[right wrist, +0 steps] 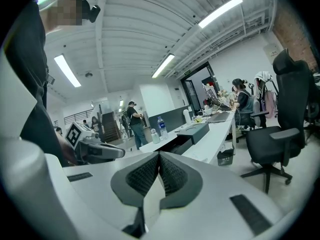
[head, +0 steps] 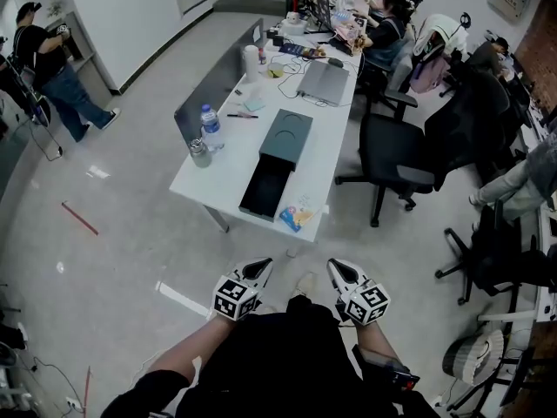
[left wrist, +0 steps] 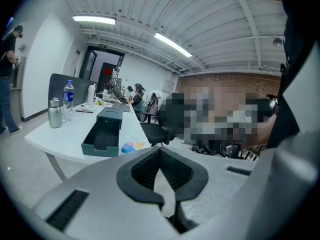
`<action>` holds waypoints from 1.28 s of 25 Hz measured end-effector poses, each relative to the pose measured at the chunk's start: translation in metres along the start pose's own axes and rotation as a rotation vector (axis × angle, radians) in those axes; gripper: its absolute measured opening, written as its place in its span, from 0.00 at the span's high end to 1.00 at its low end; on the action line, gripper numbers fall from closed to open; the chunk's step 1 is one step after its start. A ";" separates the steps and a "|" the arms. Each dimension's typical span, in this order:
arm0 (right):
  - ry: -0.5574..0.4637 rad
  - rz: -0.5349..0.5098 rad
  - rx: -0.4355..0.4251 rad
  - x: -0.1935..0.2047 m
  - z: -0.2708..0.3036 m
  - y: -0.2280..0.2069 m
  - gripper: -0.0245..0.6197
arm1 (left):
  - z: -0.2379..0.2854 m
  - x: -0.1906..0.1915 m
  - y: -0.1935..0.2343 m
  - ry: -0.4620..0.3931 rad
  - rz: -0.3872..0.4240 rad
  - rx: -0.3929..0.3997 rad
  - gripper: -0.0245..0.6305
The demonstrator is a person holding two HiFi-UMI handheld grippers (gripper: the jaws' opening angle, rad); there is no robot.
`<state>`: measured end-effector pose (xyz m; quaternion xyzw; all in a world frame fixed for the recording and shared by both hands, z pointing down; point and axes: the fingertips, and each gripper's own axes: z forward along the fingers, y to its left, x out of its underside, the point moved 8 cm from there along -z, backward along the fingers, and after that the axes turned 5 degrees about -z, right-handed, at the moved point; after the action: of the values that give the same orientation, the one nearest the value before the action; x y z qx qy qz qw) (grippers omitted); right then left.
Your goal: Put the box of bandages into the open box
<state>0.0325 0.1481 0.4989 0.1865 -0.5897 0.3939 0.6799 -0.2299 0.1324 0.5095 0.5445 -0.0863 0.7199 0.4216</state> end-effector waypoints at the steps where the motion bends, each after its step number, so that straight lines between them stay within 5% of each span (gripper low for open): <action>1: 0.003 0.002 -0.002 -0.002 0.003 -0.004 0.92 | 0.003 -0.002 0.001 0.005 -0.002 0.000 0.95; 22: 0.023 0.065 -0.009 -0.020 0.045 -0.101 0.92 | 0.105 -0.050 0.031 0.073 0.009 -0.014 0.95; 32: 0.034 0.067 -0.071 -0.027 0.070 -0.146 0.92 | 0.141 -0.070 0.044 0.133 0.057 -0.118 0.95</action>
<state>0.0969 -0.0012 0.5209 0.1358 -0.5976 0.3982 0.6825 -0.1568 -0.0139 0.5197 0.4670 -0.1156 0.7598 0.4372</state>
